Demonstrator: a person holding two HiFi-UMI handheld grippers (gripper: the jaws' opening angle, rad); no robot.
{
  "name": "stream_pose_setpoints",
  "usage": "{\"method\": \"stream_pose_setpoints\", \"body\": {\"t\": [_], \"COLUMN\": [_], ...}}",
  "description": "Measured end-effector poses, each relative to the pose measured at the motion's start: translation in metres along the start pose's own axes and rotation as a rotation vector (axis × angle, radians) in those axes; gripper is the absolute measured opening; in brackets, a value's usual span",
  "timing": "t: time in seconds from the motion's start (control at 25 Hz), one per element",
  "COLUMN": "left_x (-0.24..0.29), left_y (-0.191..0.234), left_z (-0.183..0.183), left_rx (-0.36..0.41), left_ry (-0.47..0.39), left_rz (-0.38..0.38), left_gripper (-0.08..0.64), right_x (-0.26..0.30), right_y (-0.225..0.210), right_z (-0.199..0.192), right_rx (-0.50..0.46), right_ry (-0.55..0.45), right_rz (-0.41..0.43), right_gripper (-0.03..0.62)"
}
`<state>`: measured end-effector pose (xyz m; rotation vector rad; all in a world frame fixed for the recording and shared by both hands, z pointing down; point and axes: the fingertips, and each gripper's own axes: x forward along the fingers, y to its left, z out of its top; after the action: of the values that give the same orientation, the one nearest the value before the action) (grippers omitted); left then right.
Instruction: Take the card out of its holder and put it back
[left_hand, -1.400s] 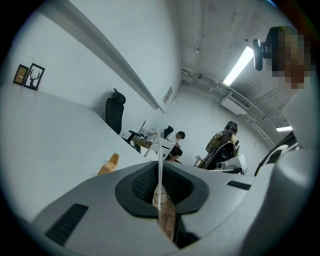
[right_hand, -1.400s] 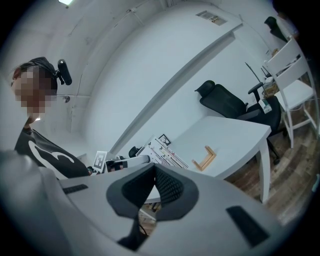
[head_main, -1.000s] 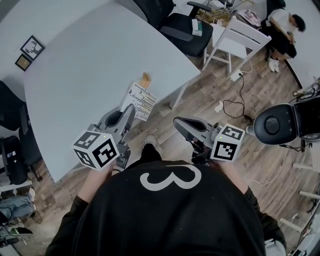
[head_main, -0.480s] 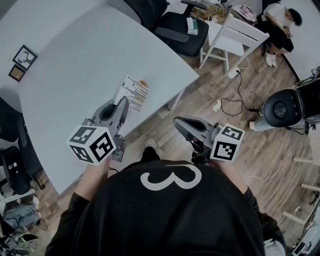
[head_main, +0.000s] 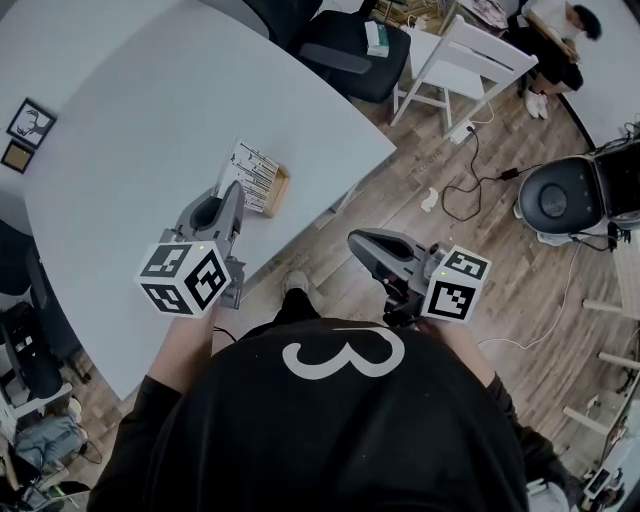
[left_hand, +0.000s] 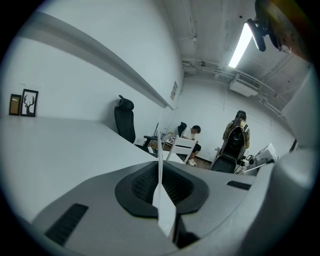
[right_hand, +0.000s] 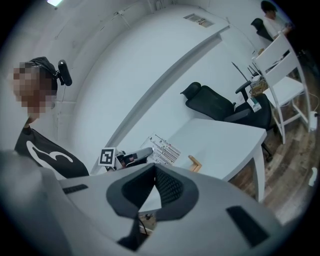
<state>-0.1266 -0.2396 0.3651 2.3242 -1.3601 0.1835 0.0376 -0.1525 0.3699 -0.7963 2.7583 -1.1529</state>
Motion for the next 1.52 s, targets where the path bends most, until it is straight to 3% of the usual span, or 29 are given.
{"method": "stream_pose_setpoints", "body": {"t": [0.32, 1.08, 1.52], "left_x": [0.017, 0.029, 0.031], "left_y": [0.014, 0.019, 0.013], "left_z": [-0.015, -0.025, -0.024], "left_rx": [0.027, 0.040, 0.100], "left_ry": [0.040, 0.072, 0.081], "left_rz": [0.029, 0.019, 0.019], "left_gripper": [0.025, 0.025, 0.025], "right_x": [0.003, 0.015, 0.016], "right_y": [-0.010, -0.014, -0.015], "right_z": [-0.004, -0.004, -0.005], "right_rx": [0.022, 0.034, 0.042], "right_ry": [0.015, 0.034, 0.028], "right_rz": [-0.020, -0.019, -0.025], "right_gripper": [0.009, 0.009, 0.009]}}
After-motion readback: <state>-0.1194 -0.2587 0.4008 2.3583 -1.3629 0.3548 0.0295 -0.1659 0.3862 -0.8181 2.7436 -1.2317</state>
